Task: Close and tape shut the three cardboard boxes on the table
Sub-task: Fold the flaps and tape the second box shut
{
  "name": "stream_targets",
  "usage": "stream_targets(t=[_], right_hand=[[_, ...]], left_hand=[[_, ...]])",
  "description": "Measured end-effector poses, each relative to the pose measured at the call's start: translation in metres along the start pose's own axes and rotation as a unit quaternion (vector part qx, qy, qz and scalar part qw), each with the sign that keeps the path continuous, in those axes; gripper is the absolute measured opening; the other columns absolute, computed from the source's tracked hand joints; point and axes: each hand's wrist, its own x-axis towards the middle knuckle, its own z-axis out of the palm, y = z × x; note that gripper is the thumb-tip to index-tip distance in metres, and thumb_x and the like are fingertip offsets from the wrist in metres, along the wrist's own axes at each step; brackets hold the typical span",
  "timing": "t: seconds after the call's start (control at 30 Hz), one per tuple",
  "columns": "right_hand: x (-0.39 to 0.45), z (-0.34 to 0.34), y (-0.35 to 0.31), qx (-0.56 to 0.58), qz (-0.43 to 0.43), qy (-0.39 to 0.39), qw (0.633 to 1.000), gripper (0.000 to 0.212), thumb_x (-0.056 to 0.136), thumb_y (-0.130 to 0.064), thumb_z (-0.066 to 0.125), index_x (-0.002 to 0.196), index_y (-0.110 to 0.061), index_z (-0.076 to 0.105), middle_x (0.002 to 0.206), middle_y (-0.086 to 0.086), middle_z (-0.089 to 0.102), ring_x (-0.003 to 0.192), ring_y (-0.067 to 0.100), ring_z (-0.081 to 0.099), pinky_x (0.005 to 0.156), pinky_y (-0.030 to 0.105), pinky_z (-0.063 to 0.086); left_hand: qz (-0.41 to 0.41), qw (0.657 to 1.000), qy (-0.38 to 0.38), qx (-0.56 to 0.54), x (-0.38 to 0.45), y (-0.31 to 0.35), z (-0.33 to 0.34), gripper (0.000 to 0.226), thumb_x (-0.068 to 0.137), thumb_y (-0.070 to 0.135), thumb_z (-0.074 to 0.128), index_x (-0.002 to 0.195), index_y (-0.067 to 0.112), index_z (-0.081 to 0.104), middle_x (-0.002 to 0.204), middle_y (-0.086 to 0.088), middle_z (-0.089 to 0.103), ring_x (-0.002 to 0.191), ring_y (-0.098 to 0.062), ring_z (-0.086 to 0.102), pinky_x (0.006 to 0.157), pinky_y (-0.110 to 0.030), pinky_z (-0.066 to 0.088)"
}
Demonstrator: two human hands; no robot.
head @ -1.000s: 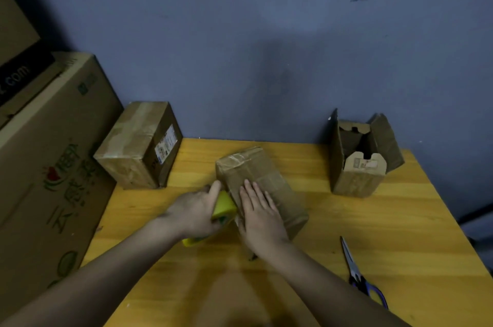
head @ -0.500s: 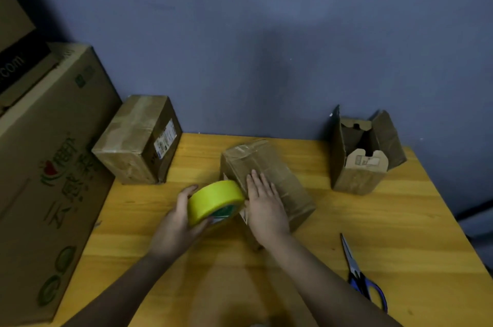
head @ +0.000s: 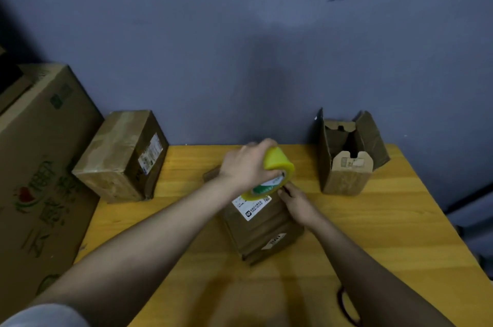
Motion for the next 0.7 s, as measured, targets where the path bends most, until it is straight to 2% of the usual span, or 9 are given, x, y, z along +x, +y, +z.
stream_targets(t=[0.1,0.2,0.33,0.4,0.47,0.53,0.7], right_hand=[[0.008,0.0,0.014,0.028,0.034,0.024,0.999,0.03,0.102,-0.012,0.042,0.13,-0.013,0.052,0.126,0.007,0.057,0.12,0.026,0.05,0.094,0.03,0.04],[0.011,-0.001,0.023,0.037,0.047,0.038,0.997,0.033,0.102,-0.016,0.041,0.134,-0.015,0.05,0.128,0.004,0.056,0.119,0.024,0.05,0.093,0.029,0.04],[0.013,-0.001,0.028,0.041,0.049,0.041,0.997,0.032,0.103,-0.018,0.04,0.133,-0.015,0.051,0.129,0.006,0.057,0.118,0.022,0.051,0.097,0.033,0.04],[0.015,0.0,0.029,0.04,0.054,0.042,0.997,0.031,0.103,-0.017,0.041,0.131,-0.013,0.052,0.128,0.008,0.057,0.117,0.024,0.052,0.096,0.034,0.041],[0.016,0.001,0.03,0.044,0.058,0.046,0.996,0.03,0.102,-0.016,0.041,0.13,-0.013,0.052,0.125,0.007,0.057,0.115,0.024,0.052,0.091,0.032,0.04],[0.017,0.001,0.03,0.05,0.061,0.043,0.996,0.03,0.103,-0.016,0.04,0.13,-0.016,0.053,0.119,0.003,0.057,0.11,0.021,0.051,0.087,0.03,0.039],[0.017,0.004,0.032,0.03,0.081,0.04,0.995,0.028,0.103,-0.022,0.04,0.127,-0.022,0.054,0.121,0.005,0.059,0.109,0.025,0.053,0.093,0.037,0.042]], left_hand=[[0.001,0.999,-0.022,-0.042,0.016,0.009,0.017,0.064,0.079,0.054,0.066,0.135,0.033,0.042,0.127,-0.006,0.057,0.116,-0.028,0.054,0.09,-0.036,0.048],[0.027,0.993,-0.047,-0.105,0.02,0.009,0.025,0.067,0.083,0.046,0.066,0.142,0.032,0.036,0.135,-0.006,0.052,0.122,-0.027,0.051,0.095,-0.035,0.045],[0.067,0.983,-0.048,-0.164,0.012,-0.001,0.03,0.08,0.083,0.036,0.067,0.146,0.045,0.018,0.14,-0.002,0.045,0.121,-0.025,0.051,0.092,-0.036,0.048],[0.077,0.99,-0.046,-0.111,0.005,-0.006,0.035,0.085,0.084,0.039,0.063,0.144,0.054,0.004,0.128,-0.002,0.046,0.104,-0.028,0.058,0.08,-0.04,0.052],[0.084,0.995,-0.051,-0.031,0.0,-0.008,0.037,0.081,0.089,0.044,0.055,0.143,0.055,-0.005,0.121,-0.003,0.043,0.094,-0.029,0.06,0.071,-0.039,0.053],[0.085,0.995,-0.051,0.012,0.002,-0.006,0.034,0.073,0.091,0.045,0.05,0.146,0.051,0.002,0.123,-0.006,0.043,0.097,-0.03,0.059,0.07,-0.037,0.051],[0.106,0.989,-0.081,0.063,0.017,0.008,0.022,0.07,0.089,0.041,0.054,0.147,0.044,0.014,0.119,-0.01,0.048,0.099,-0.032,0.058,0.069,-0.034,0.045]])
